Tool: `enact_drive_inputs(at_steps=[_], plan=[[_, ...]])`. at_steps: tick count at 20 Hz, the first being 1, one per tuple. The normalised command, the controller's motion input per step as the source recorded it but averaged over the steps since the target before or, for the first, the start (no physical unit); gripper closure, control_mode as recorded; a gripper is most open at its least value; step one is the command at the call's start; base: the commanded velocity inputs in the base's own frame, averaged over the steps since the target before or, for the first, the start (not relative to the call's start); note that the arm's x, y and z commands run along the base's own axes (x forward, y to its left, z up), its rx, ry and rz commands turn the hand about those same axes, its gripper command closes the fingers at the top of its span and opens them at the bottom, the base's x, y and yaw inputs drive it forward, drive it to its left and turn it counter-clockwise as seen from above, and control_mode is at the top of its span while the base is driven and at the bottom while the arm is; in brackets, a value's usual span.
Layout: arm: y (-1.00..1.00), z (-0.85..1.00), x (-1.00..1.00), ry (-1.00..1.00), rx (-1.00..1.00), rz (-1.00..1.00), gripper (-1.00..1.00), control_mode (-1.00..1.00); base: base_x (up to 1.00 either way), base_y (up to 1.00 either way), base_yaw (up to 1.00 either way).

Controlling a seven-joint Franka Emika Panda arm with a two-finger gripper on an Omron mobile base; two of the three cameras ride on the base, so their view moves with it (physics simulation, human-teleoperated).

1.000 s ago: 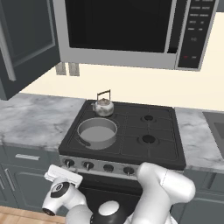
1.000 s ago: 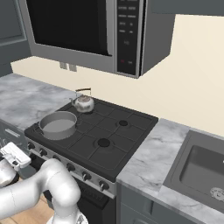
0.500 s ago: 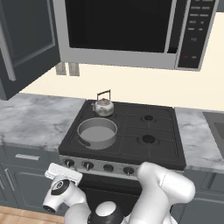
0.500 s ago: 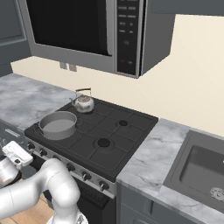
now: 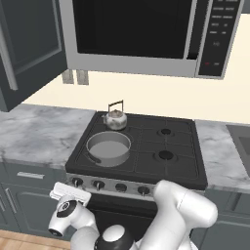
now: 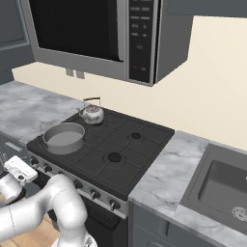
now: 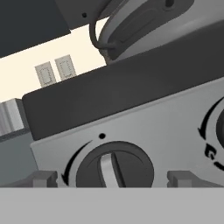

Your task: Pick the kettle from the cabinet and place it on a stove burner. Then pick the pot from the counter and place it on another stove burner. Finally, turn both burners on.

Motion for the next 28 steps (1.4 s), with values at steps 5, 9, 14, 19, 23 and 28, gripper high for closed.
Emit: enact_drive_inputs(at_steps=[5,9,14,19,23,28], plan=[[0.06,-0.06,0.14,0.0,-0.03,0.0,-1.0,-1.0,0.0,0.0,0.0],[0.03,-0.02,0.07,0.0,-0.02,0.0,-1.0,-1.0,0.0,0.0,0.0],[0.02,-0.05,0.01,0.0,-0.04,0.0,1.0,-1.0,0.0,0.0,0.0],[0.03,0.0,0.05,0.0,0.0,0.0,1.0,-1.0,0.0,0.0,0.0],[0.03,0.0,0.01,0.0,0.0,0.0,1.0,-1.0,0.0,0.0,0.0],[0.0,0.12,0.0,0.0,-0.02,0.0,1.0,-1.0,0.0,0.0,0.0]])
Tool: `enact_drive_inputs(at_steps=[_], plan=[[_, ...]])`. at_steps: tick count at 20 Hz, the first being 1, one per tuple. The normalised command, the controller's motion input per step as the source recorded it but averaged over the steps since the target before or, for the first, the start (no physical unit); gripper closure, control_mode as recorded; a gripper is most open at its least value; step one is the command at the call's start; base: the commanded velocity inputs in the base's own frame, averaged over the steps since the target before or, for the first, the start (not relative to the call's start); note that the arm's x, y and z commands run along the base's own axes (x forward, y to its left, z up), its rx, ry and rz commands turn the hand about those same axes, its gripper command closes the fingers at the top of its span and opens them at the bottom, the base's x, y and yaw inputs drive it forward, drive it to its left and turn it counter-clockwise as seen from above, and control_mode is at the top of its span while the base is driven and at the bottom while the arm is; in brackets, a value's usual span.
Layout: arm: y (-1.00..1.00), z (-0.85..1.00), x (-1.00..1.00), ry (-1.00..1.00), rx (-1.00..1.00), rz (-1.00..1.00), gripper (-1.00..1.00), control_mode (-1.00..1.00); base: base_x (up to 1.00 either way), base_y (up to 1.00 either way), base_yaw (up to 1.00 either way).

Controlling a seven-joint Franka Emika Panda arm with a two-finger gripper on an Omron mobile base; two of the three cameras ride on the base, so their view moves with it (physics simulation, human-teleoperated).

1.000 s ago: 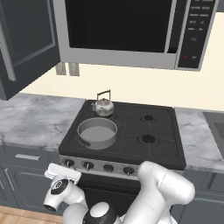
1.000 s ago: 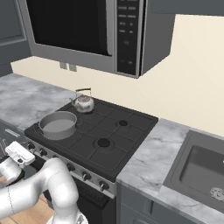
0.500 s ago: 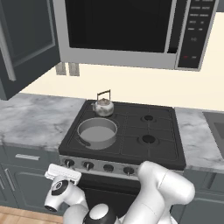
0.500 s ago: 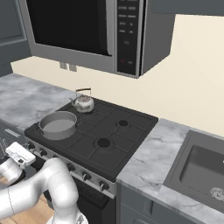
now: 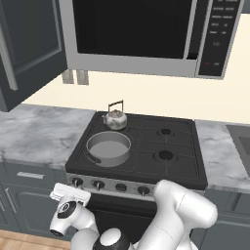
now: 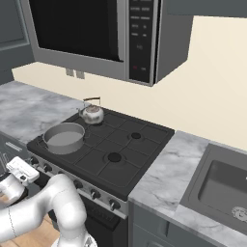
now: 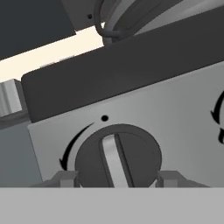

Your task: Pick the kettle from the cabinet and place it on a stove burner. Then pick the pot from the counter and place it on another stove burner. Finally, turn both burners on.

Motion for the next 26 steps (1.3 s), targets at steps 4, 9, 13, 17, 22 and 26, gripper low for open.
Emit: enact_drive_inputs(at_steps=[4,9,13,17,22,26], plan=[[0.0,0.12,0.0,0.0,-0.14,0.0,1.0,-1.0,0.0,0.0,0.0],[0.0,0.09,0.0,0.0,-0.17,0.0,1.0,-1.0,0.0,0.0,0.0],[0.0,0.11,0.0,0.0,-0.14,0.0,1.0,-1.0,0.0,0.0,0.0],[0.0,0.11,-0.01,0.01,-0.13,0.0,1.0,-1.0,0.0,0.0,0.0],[0.0,0.13,-0.04,0.03,-0.12,-0.01,1.0,-1.0,0.0,0.0,0.0],[0.0,0.23,-0.08,0.05,-0.12,-0.05,1.0,-1.0,0.0,0.0,0.0]])
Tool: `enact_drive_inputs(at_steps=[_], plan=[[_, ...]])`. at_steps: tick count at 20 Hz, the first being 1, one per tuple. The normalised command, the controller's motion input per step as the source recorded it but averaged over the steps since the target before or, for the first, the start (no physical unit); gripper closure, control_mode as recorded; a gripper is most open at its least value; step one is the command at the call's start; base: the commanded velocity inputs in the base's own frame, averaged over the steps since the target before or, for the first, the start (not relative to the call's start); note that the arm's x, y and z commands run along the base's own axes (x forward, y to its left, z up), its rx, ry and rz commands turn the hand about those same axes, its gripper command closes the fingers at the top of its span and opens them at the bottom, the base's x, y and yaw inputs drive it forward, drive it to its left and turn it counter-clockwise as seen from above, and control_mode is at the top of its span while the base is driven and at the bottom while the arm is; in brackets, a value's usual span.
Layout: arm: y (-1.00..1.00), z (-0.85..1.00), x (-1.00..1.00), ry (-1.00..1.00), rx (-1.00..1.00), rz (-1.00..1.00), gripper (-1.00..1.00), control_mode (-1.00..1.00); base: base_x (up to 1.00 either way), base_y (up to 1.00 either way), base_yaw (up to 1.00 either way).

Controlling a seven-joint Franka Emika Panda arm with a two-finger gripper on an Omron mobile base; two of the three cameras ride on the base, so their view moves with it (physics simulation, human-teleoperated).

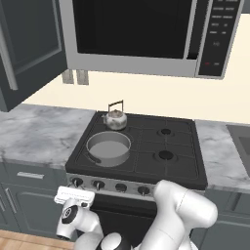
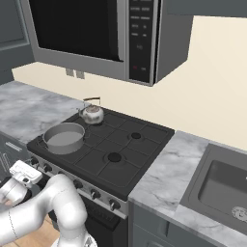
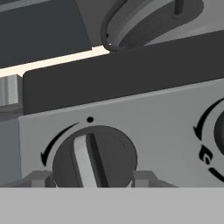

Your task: Pick the kettle from the cabinet and place it on a stove burner. Then pick the pot from the counter and place it on another stove burner. Finally, turn both burners on.

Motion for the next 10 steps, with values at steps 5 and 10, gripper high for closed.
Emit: enact_drive_inputs(at_steps=[5,10], plan=[[0.0,0.32,-0.1,0.07,-0.11,-0.07,1.0,-1.0,0.0,0.0,0.0],[0.0,0.34,-0.1,0.08,-0.11,-0.07,1.0,-1.0,0.0,0.0,0.0]])
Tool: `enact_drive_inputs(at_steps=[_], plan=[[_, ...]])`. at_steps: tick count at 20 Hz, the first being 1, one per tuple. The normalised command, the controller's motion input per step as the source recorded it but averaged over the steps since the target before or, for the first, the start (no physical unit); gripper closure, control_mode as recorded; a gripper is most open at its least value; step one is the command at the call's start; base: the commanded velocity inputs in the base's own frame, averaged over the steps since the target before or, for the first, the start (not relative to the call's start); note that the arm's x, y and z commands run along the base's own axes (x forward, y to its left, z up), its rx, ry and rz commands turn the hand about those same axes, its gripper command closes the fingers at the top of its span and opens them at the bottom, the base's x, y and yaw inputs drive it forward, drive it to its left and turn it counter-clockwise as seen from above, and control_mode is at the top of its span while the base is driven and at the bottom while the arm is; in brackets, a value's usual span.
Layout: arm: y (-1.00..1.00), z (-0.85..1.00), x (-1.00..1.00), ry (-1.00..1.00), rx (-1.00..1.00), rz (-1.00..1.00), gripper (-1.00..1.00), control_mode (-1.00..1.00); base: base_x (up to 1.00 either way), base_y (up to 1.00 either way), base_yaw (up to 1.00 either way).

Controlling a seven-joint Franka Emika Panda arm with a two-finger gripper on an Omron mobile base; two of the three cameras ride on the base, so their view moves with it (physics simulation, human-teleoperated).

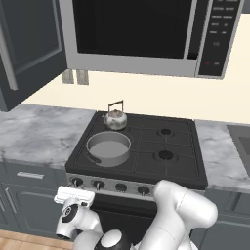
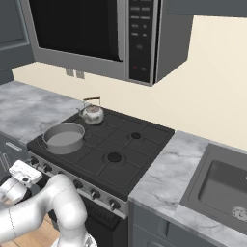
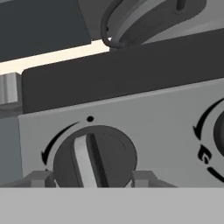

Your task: Pick the kettle from the cabinet and place it on a stove burner. Then pick the pot from the counter and place it on another stove burner. Finally, turn both burners on.

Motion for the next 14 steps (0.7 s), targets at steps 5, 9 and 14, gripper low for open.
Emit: enact_drive_inputs(at_steps=[5,9,14], plan=[[0.0,0.44,-0.17,0.08,-0.17,-0.14,1.0,-1.0,0.0,0.0,0.0],[0.0,0.49,-0.14,0.1,-0.19,-0.14,1.0,-1.0,0.0,0.0,0.0],[0.0,0.45,-0.11,0.1,-0.2,-0.14,1.0,-1.0,0.0,0.0,0.0]])
